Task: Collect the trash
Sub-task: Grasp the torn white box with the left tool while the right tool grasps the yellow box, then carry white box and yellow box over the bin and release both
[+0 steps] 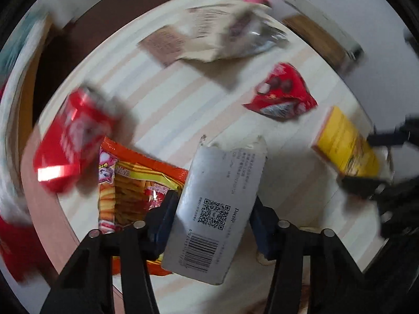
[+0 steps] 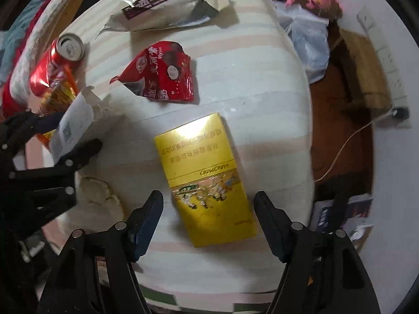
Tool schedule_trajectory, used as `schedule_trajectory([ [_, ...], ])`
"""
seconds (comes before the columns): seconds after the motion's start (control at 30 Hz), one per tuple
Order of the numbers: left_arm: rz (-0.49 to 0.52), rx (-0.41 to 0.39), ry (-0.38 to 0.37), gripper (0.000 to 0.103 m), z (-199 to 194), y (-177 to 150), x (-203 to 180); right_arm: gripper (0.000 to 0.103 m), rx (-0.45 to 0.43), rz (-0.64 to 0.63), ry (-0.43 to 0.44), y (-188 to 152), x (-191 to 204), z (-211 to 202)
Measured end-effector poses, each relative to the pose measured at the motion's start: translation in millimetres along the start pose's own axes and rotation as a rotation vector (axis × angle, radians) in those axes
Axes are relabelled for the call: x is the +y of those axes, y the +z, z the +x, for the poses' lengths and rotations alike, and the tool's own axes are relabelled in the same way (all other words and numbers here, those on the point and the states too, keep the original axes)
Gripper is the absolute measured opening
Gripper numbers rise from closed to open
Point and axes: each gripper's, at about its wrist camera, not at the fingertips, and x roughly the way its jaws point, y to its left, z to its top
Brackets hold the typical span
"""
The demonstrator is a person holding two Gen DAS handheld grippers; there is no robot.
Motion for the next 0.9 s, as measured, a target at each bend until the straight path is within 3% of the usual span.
schedule_trajectory([
  [0.07, -0.170, 0.048, 0.012, 0.049, 0.1, -12.1, 14.2, 0.074, 0.000, -0.037, -0.043, -0.9, 6.6, 3.6],
  [0.13, -0.327, 0.049, -0.023, 0.049, -3.2, -29.3, 28.7, 0.072, -0.002, -0.063, -0.078, -4.2, 15.4, 8.4],
  [0.2, -0.419, 0.044, -0.010, 0.049, -5.4, -45.5, 38.3, 0.065, -0.030, -0.098, -0.131, -10.1, 25.2, 7.9],
  [0.3, -0.536, 0.033, -0.020, 0.049, -7.6, -72.0, 50.4, 0.061, -0.024, -0.102, -0.085, -18.1, 36.1, 3.2],
  [0.43, -0.542, -0.001, -0.042, 0.051, -6.6, -87.5, 51.4, 0.062, 0.001, -0.074, -0.027, -26.3, 38.6, -0.5],
  [0.6, -0.450, -0.018, 0.028, 0.049, 2.7, -83.0, 38.5, 0.066, 0.022, -0.085, -0.083, -20.9, 51.3, 1.7],
  [0.77, -0.437, -0.048, 0.081, 0.045, -1.4, -88.8, 18.7, 0.066, -0.032, -0.090, -0.132, -25.0, 54.5, 2.1],
  [0.9, -0.483, -0.083, 0.047, 0.045, -18.9, -95.4, 21.4, 0.060, -0.054, -0.103, -0.138, -31.9, 57.7, -0.2],
])
